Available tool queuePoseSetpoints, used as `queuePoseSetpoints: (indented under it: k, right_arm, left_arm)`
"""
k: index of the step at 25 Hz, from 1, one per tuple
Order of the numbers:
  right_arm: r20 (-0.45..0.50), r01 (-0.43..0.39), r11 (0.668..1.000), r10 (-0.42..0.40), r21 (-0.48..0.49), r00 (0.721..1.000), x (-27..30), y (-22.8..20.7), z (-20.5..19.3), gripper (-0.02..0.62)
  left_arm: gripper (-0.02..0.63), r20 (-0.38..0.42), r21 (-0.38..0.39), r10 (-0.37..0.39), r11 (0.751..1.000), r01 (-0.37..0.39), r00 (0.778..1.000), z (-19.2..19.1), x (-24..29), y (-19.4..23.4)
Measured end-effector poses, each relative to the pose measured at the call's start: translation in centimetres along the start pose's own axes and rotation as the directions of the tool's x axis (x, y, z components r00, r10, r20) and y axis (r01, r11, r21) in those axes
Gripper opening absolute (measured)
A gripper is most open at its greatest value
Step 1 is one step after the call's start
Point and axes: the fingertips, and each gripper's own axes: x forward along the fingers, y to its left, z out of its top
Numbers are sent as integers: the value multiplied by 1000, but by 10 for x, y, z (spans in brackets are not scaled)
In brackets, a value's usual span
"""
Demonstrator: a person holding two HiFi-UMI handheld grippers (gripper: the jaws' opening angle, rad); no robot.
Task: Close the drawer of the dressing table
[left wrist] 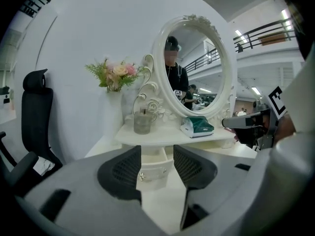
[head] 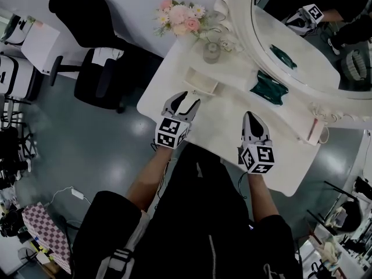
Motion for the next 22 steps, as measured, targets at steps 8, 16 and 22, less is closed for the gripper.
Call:
queuePoseSetpoints:
  k: [8, 16, 22]
  right_arm:
    - [-17, 9, 1000, -9, 8, 1000, 3, -3, -4, 3]
    - [-29, 19, 1000, -19, 11, 999, 2, -9, -9, 3]
    - [-35, 33, 999, -33, 12, 999, 2, -15, -8, 3]
  left_arm:
    - [200, -87, -13, 7, 1000, -8, 996, -38, 14, 13]
    - [196, -174, -38, 0, 999, -6, 985, -83, 16, 10]
    - [189, -186, -53, -2, 999, -8, 983, -91, 27, 18]
